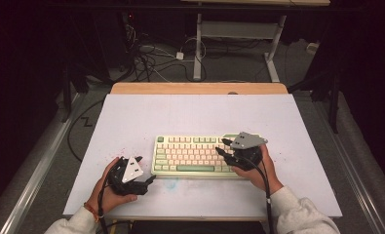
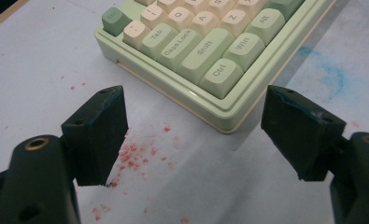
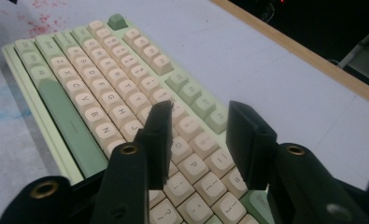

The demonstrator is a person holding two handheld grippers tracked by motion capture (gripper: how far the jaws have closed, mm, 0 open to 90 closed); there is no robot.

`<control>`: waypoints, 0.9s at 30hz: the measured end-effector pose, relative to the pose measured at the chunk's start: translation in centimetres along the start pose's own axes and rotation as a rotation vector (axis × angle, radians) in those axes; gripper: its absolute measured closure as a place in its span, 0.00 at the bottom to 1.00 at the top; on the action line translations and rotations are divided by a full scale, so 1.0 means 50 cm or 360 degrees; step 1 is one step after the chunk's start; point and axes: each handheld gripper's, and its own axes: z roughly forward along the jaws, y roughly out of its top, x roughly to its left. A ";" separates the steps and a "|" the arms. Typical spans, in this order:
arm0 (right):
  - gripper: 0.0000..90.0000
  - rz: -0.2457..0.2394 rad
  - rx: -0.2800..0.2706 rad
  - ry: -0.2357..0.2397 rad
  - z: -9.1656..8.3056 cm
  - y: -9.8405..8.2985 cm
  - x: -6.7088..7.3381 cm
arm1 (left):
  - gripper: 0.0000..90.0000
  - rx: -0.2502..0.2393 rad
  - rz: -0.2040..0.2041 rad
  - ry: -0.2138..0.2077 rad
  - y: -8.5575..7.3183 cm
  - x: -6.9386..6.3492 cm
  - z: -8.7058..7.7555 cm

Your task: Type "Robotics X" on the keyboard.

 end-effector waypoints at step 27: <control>0.25 0.0052 -0.0072 -0.0219 -0.117 -0.104 0.019 | 0.48 -0.0078 -0.0022 -0.0090 0.013 0.007 -0.015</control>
